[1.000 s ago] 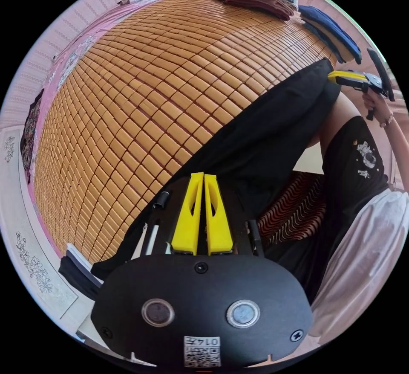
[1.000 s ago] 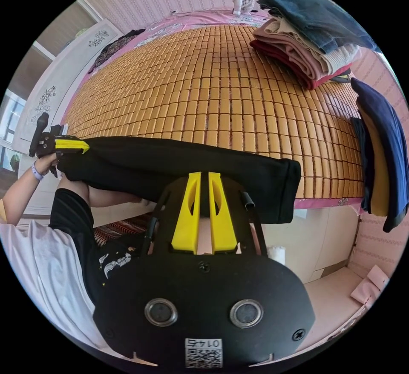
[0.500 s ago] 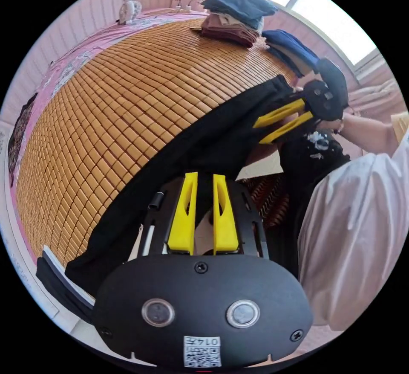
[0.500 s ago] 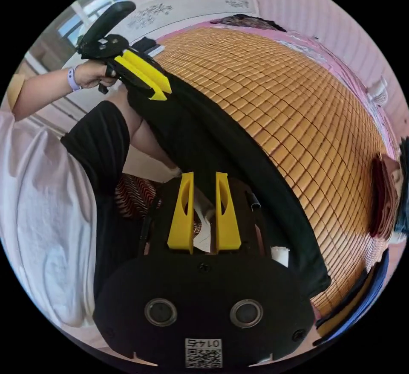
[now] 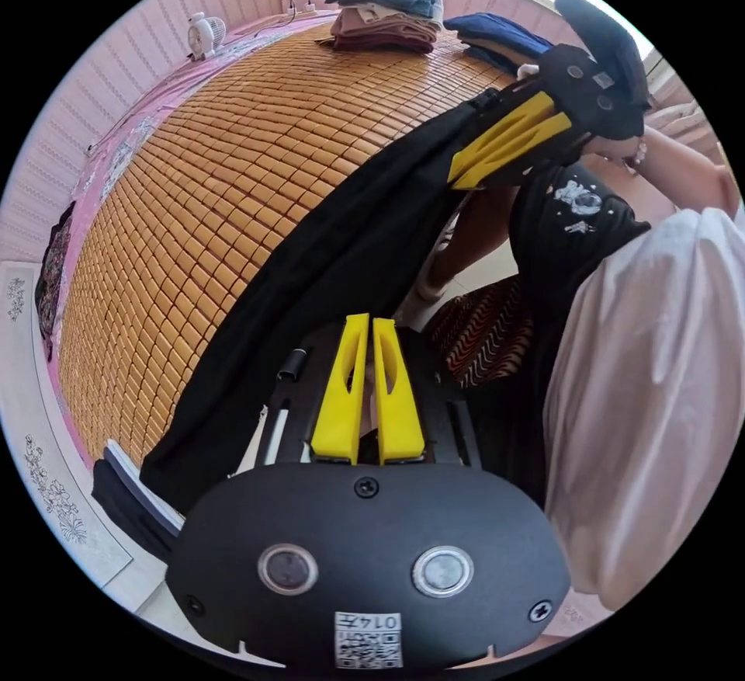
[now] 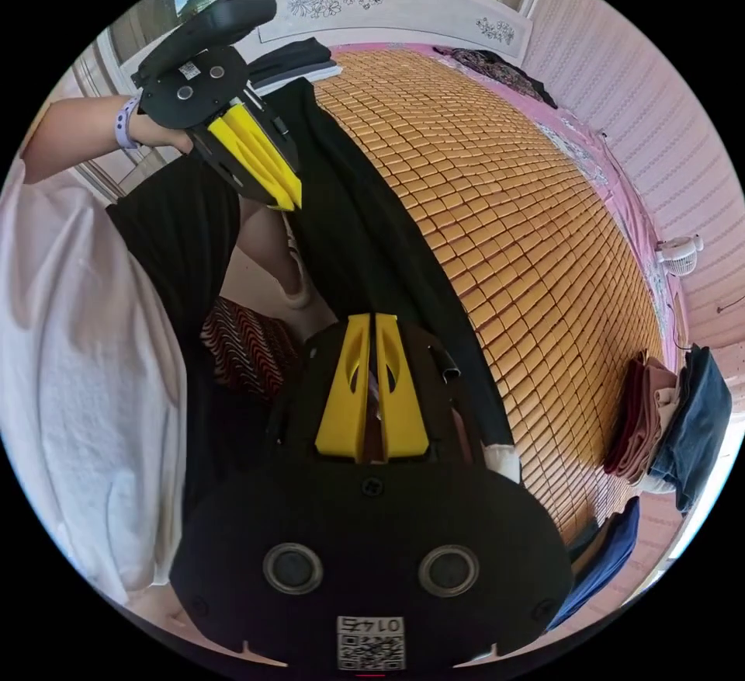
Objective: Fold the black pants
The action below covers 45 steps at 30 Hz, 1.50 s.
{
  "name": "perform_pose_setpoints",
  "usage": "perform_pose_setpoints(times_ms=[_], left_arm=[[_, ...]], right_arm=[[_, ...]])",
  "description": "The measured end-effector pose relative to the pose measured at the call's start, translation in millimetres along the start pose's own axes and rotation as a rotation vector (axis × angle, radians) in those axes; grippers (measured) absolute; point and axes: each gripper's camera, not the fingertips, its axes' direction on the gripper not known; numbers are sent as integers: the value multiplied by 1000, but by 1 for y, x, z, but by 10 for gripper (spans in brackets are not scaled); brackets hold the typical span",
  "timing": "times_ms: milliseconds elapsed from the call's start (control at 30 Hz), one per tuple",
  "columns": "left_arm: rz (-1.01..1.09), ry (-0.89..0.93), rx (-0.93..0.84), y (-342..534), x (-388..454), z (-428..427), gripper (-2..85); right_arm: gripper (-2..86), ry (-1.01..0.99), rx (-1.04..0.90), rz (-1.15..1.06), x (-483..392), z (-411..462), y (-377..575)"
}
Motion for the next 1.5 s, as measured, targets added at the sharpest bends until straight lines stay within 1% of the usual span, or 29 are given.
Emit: perform_pose_setpoints(times_ms=[67, 200, 233, 300, 367, 433, 533, 600, 733, 900, 967, 1000, 1067, 1167, 1200, 1233, 1267, 1333, 1400, 1433, 1500], left_arm=[[-35, 58, 1, 11, -7, 1, -6], [-158, 111, -34, 22, -23, 12, -2], [-177, 110, -15, 25, -27, 9, -1], [-210, 72, 20, 31, -35, 3, 0], [-287, 1, 41, 37, -52, -1, 1], [-329, 1, 44, 40, -67, 3, 1], [-394, 59, -48, 44, -93, 21, 1], [-409, 53, -31, 46, -101, 18, 1], [-440, -25, 14, 49, -120, 4, -1], [-463, -65, -45, 51, -143, 17, -4], [-493, -81, -27, 55, -151, 18, -4], [-509, -81, -17, 56, -153, 17, -4], [-569, -88, 39, 61, -162, 11, -4], [-618, -52, 103, 71, -169, 2, -2], [-619, -56, 115, 73, -169, -1, -2], [-610, -64, 142, 77, -167, -6, -1], [-596, -80, 162, 82, -163, -12, -1], [-582, -86, 182, 89, -157, -18, -1], [-571, -27, 179, 95, -154, -15, -1], [-569, 9, 147, 99, -153, -7, -2], [-583, 15, 80, 105, -154, 7, -2]], right_arm=[[-1, -21, 2, 15, -1, 6, 3], [15, -32, -96, 67, 2, 27, 6], [17, -30, -64, 93, 4, 22, 8], [18, -39, -19, 136, 11, 17, 12], [21, -48, -24, 165, 18, 20, 14], [37, -62, -62, 170, 26, 35, 13], [46, -51, -82, 164, 35, 42, 12], [43, -13, -64, 176, 41, 39, 13], [35, 11, -12, 240, 61, 32, 18], [38, 41, -50, 303, 79, 50, 31], [41, 36, -37, 366, 87, 52, 42], [45, 0, -17, 410, 92, 49, 52], [48, -31, 34, 479, 98, 37, 73], [63, -7, 134, 645, 108, 11, 136], [77, 26, 157, 744, 114, 1, 169], [95, 71, 159, 849, 120, -5, 204], [103, 99, 154, 900, 123, -8, 222], [133, 211, 128, 1106, 133, -14, 287], [152, 219, 100, 1221, 140, -12, 326], [160, 196, 53, 1270, 143, -7, 345], [165, 165, 29, 1349, 140, -5, 369]])
